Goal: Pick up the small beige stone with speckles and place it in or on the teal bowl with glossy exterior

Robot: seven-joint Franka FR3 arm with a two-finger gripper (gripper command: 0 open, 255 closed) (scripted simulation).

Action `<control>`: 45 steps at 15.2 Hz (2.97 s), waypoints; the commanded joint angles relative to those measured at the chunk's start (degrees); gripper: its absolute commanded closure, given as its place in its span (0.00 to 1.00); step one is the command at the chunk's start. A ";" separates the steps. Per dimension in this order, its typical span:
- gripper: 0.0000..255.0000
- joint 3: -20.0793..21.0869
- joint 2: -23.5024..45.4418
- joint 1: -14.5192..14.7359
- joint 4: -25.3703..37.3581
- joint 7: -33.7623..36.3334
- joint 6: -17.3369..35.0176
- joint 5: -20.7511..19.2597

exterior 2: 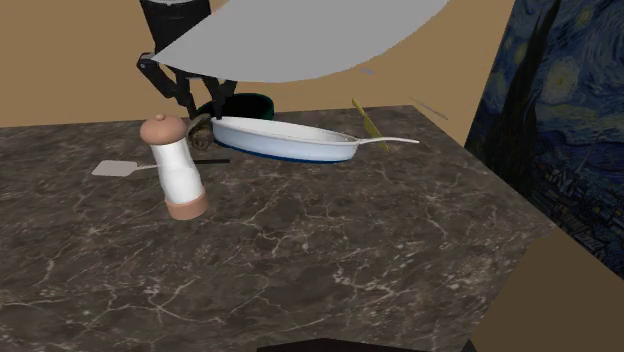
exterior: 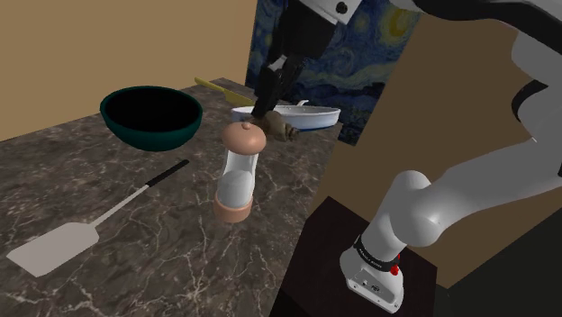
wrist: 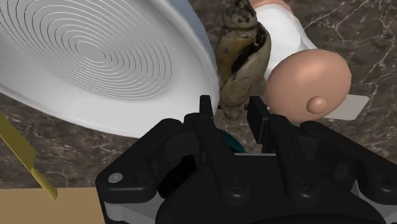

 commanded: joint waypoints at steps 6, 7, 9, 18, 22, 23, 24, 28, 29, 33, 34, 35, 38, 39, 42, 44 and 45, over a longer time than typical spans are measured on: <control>1.00 0.88 7.30 -2.05 7.98 0.01 -0.94 -2.38; 1.00 1.26 9.50 -2.60 9.83 0.06 -0.70 -3.14; 1.00 2.10 14.04 -3.57 13.80 0.31 -0.42 -4.85; 1.00 5.94 37.74 -3.90 38.30 3.23 -4.04 -16.56; 1.00 6.17 51.52 0.73 56.49 4.00 -10.10 -24.15; 1.00 5.72 58.04 4.07 66.63 3.62 -14.01 -27.55; 1.00 5.41 56.73 3.33 63.70 3.65 -12.31 -26.60; 1.00 5.68 53.10 0.55 54.66 3.82 -6.78 -24.53; 1.00 5.72 52.41 0.03 52.80 3.83 -5.58 -24.13; 1.00 5.78 50.13 -1.60 46.27 3.85 -1.16 -22.86; 1.00 5.78 49.67 -1.93 44.82 3.85 -0.13 -22.61; 1.00 5.77 49.24 -2.22 43.43 3.85 0.88 -22.37; 1.00 5.74 48.14 -2.98 39.55 3.85 3.76 -21.78; 1.00 5.72 47.82 -3.19 38.35 3.86 4.68 -21.62; 1.00 5.72 47.68 -3.29 37.78 3.87 5.12 -21.55; 1.00 5.73 47.69 -3.30 37.79 3.87 5.12 -21.55; 1.00 5.73 47.69 -3.30 37.79 3.87 5.12 -21.55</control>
